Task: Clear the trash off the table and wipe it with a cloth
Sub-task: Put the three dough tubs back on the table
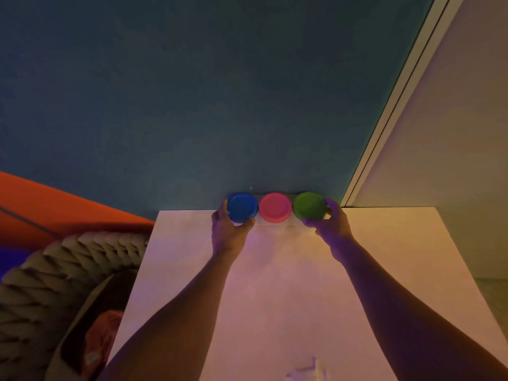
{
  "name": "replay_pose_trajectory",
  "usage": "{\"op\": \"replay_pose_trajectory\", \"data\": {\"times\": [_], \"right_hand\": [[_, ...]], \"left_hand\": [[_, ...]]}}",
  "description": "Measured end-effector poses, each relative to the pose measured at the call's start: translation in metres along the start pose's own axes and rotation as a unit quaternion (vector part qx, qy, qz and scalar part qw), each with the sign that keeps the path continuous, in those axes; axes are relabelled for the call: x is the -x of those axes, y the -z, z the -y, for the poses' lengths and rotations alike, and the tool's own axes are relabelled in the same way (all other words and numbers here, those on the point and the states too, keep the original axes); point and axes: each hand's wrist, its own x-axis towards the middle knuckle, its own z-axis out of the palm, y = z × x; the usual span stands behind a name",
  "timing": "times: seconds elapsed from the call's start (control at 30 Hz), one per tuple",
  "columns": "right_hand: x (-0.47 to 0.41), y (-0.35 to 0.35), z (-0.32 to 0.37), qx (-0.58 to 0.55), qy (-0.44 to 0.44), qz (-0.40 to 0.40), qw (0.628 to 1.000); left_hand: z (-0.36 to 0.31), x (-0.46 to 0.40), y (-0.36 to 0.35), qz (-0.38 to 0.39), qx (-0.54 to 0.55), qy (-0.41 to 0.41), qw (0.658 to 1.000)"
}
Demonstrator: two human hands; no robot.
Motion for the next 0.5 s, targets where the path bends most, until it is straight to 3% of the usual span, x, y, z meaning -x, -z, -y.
{"op": "replay_pose_trajectory", "data": {"times": [0.27,0.5], "right_hand": [[0.023,0.004,-0.01,0.008,-0.042,0.018,0.999],[0.122,0.016,-0.016,0.035,-0.025,0.037,0.998]], "left_hand": [[-0.006,0.013,0.015,0.031,-0.021,0.003,0.999],[-0.009,0.096,0.059,0.049,-0.05,-0.042,0.997]]}}
